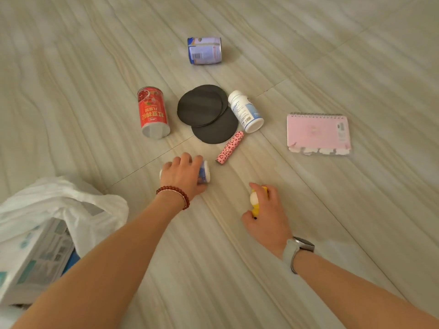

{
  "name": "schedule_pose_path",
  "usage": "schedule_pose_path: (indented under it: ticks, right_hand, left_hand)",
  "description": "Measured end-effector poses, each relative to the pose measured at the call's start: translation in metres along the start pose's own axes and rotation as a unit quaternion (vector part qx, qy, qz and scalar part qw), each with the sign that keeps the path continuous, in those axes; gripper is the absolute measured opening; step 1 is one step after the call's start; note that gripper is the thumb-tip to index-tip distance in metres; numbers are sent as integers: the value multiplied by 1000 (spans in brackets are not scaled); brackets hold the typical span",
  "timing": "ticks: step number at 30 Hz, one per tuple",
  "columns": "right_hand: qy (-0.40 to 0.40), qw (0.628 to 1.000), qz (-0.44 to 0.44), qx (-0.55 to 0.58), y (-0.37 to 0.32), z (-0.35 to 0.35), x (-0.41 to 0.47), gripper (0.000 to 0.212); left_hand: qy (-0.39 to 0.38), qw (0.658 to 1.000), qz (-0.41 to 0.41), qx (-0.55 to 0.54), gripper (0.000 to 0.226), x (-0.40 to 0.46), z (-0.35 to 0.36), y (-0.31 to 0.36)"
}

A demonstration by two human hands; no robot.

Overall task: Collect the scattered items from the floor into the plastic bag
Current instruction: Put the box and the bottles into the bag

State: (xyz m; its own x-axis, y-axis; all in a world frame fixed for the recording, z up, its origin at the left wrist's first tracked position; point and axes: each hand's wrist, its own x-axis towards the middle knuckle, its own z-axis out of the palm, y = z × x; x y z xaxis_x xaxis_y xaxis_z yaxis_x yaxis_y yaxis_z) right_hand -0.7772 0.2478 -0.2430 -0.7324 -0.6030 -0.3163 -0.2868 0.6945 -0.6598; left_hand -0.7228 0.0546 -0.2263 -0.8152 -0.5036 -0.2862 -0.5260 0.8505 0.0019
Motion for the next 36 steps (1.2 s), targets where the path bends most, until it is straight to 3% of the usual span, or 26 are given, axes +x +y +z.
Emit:
schedule_pose_path:
  ticks: [2, 5, 9, 13, 16, 18, 21, 26, 31, 36]
  right_hand:
    - [8, 998, 0, 55, -2, 1, -3, 65]
    - [4, 993, -21, 118, -9, 5, -8, 69]
    - [-39, 982, -22, 182, -43, 22, -27, 73]
    - [-117, 954, -67, 267, -100, 43, -61, 66]
    - [-189, 931, -43, 309, -137, 62, -83, 52]
    - [-228, 927, -26, 297, -156, 77, -93, 47]
    - [-261, 928, -38, 264, -184, 98, -102, 49]
    - [-318, 911, -143, 220, -211, 115, -97, 64]
    - [-257, 933, -202, 152, -213, 116, -90, 55]
    - [-176, 934, -256, 177, -220, 115, -97, 35]
  left_hand:
    - [-14, 1000, 1, -24, 51, -25, -3, -1]
    - [29, 993, 22, -111, 53, -77, -17, -1]
    - [36, 982, 36, -180, 63, -156, -47, -14]
    - [56, 969, -90, -224, 62, -228, -61, -56]
    - [124, 902, -284, -302, 54, -263, -49, -93]
    - [121, 861, -362, -335, 65, -274, -35, -108]
    - [144, 843, -383, -349, 70, -278, -17, -111]
    - [223, 834, -380, -334, 55, -283, -10, -104]
    - [236, 843, -363, -321, 53, -284, -5, -108]
    - [233, 855, -344, -309, 51, -286, 3, -108]
